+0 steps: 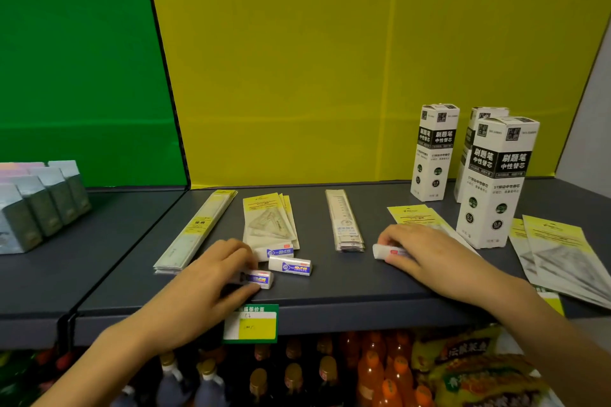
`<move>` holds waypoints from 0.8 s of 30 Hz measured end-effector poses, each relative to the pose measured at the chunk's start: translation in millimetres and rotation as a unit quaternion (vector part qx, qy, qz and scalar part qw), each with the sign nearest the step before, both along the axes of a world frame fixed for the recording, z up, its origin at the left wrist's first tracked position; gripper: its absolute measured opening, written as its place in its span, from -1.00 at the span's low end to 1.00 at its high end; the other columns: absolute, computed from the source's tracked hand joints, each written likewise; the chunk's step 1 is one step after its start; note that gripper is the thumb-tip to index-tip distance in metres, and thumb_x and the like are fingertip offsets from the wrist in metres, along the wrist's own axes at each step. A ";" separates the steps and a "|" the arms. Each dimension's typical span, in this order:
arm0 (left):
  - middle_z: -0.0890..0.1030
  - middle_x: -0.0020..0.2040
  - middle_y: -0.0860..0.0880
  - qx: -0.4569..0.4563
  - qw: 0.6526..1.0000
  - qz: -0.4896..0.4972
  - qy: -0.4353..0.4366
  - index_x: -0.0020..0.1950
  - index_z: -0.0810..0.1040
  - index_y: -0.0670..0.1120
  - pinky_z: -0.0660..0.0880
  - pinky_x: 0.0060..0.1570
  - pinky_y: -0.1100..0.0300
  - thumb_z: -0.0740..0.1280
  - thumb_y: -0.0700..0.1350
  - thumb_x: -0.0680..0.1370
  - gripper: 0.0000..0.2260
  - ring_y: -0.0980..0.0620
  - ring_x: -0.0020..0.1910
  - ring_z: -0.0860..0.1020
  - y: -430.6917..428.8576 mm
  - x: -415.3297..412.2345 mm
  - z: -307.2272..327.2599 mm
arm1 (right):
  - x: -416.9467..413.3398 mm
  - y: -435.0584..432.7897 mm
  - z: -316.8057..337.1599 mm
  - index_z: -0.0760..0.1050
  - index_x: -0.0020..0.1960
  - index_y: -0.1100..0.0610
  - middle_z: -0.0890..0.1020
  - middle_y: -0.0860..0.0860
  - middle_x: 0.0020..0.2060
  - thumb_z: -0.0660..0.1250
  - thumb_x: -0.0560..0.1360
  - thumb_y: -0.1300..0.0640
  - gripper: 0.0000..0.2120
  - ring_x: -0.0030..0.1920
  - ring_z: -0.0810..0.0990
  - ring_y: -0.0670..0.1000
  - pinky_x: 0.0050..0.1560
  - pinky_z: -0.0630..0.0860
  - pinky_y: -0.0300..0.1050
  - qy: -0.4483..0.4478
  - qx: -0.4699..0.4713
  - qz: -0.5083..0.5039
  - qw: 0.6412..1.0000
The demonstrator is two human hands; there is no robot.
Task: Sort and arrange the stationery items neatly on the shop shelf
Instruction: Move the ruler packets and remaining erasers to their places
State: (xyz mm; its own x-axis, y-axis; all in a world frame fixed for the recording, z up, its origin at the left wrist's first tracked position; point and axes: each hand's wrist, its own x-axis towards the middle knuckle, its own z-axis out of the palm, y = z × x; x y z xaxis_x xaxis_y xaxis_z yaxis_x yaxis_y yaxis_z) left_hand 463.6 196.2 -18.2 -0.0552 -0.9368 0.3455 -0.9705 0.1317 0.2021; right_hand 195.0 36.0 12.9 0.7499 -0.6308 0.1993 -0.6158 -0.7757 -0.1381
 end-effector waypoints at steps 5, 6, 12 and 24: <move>0.35 0.05 0.19 0.076 0.995 -0.011 -0.058 0.14 0.32 0.08 0.23 0.09 0.40 -0.09 0.27 0.48 -0.59 0.25 0.02 0.30 -4.6 -3.1 8.1 | 17.8 23.1 6.1 0.26 0.13 -0.02 0.47 -0.08 0.00 -0.02 0.61 -0.03 -0.83 -0.08 0.50 -0.04 -0.02 0.44 -0.04 -0.086 0.045 0.054 0.994; 0.34 0.03 0.18 0.089 0.995 -0.003 -0.049 0.10 0.28 0.08 0.25 0.07 0.39 -0.05 0.19 0.53 -0.71 0.25 -0.01 0.31 -4.2 -5.6 9.2 | 25.3 29.1 6.4 0.25 0.12 -0.02 0.46 -0.07 0.01 -0.02 0.61 -0.02 -0.84 -0.06 0.50 -0.01 0.00 0.44 0.01 -0.096 0.050 0.071 0.992; 0.43 -0.03 0.13 0.045 0.997 0.010 0.064 0.06 0.18 0.09 0.40 -0.08 0.31 0.08 -0.10 0.60 -0.89 0.17 -0.08 0.44 3.3 -3.1 13.3 | 75.8 53.9 -1.6 0.26 0.02 -0.03 0.45 -0.08 -0.04 0.18 0.54 -0.10 -0.82 -0.08 0.46 -0.01 -0.10 0.40 -0.07 -0.077 0.033 0.139 0.987; 0.68 -0.05 0.04 -0.042 0.989 0.104 -0.097 0.02 0.61 0.03 0.53 -0.11 0.07 0.29 0.27 0.41 -0.63 0.01 -0.05 0.59 -46.6 -6.4 21.5 | 68.6 44.0 -18.5 0.37 0.13 0.03 0.50 -0.04 0.08 0.12 0.58 -0.05 -0.79 0.09 0.47 0.01 -0.01 0.40 -0.10 -0.068 -0.007 0.071 0.995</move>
State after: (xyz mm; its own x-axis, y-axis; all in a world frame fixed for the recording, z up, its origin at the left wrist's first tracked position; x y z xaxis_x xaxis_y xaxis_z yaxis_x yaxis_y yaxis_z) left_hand 457.2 149.6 3.3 0.0625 -0.9033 0.4244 -0.9978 -0.0659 0.0066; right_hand 263.5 80.1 -5.5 0.7966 -0.5173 0.3126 -0.4769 -0.8557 -0.2009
